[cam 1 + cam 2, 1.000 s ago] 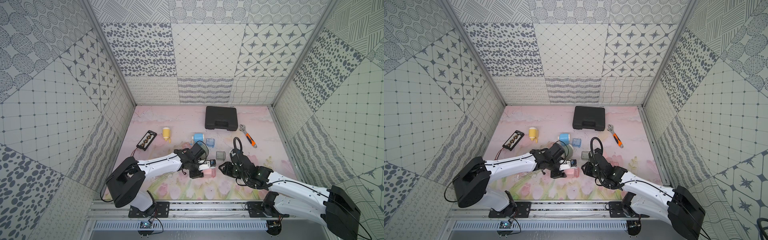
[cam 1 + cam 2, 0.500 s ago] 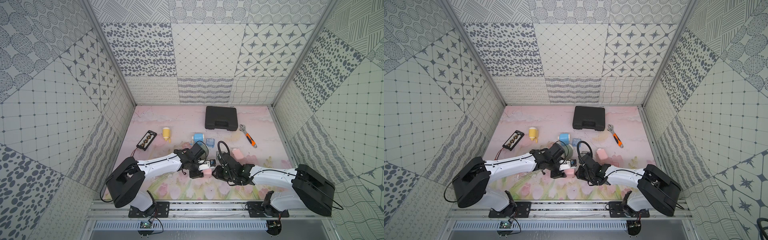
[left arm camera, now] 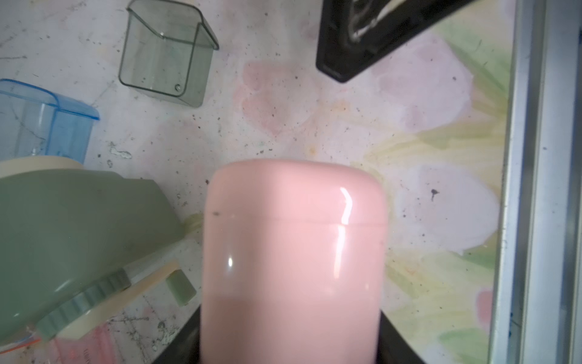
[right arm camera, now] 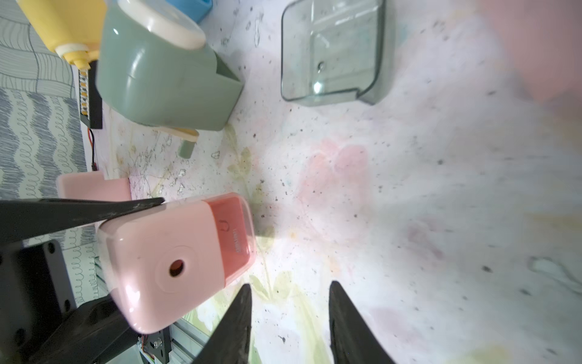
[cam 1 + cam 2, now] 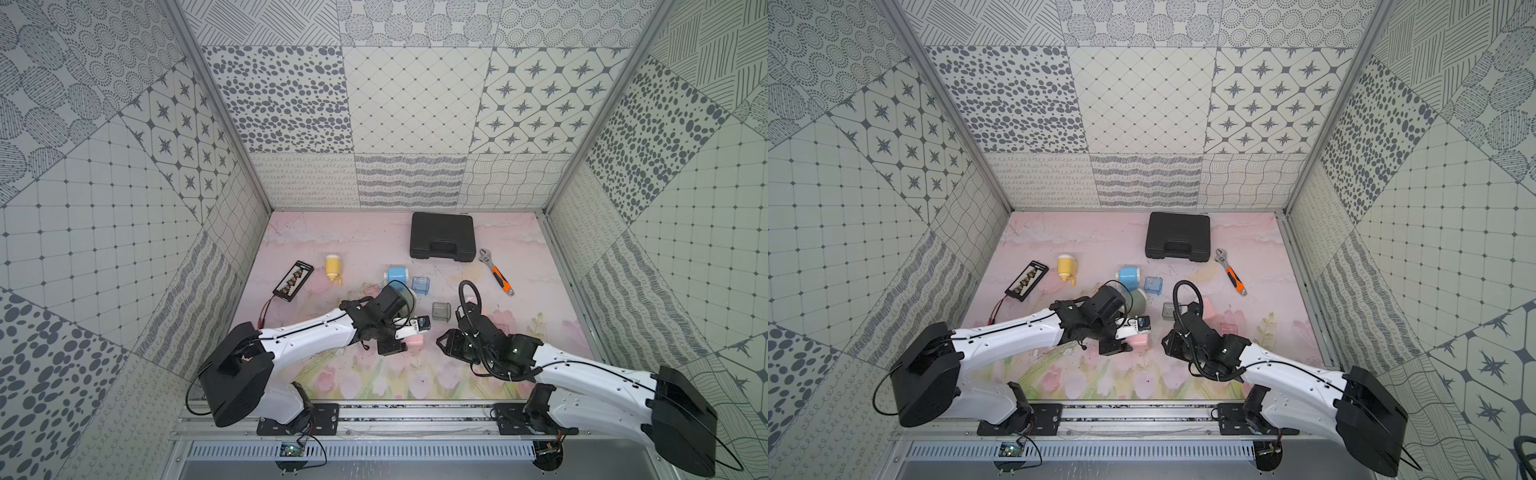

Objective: Put the tray back into the pencil sharpener
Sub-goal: Close the container of the pencil sharpener, then place the pencil sharpener at the center of the board.

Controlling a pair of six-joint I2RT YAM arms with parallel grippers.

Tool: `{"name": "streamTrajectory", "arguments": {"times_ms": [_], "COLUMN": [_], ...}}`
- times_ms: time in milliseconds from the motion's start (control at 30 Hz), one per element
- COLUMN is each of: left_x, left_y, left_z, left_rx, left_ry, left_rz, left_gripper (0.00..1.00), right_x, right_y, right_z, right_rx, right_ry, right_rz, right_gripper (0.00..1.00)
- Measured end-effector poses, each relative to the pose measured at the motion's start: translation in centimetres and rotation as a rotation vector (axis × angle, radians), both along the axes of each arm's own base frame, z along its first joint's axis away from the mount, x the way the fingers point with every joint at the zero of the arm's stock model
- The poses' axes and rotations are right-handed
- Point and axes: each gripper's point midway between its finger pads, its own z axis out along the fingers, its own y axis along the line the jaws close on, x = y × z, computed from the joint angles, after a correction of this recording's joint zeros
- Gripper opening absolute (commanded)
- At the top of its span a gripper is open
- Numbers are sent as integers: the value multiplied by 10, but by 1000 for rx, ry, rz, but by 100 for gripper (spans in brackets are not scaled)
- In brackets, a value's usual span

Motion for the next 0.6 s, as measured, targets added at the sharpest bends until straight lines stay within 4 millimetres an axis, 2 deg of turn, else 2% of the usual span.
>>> {"name": "streamTrajectory", "arguments": {"times_ms": [167,333,433,600], "left_x": [3,19,40,91], "left_y": [1,13,29,68], "left_z": [41,86,106,120], "left_rx": [-122,-227,-248,-184], "left_ry": [-43,-102,-138,-134], "left_rz": [103,315,506,884], "left_gripper": [0,0,0,0], "right_x": [5,7,8,8], "right_y": [-21,-26,-27,-25], "right_z": [26,28,22,7], "right_rx": [21,11,-18,-68], "right_ry": [-86,-106,-97,-62], "right_rz": [-67,-84,-80,-62], "right_gripper": [45,45,45,45]}}
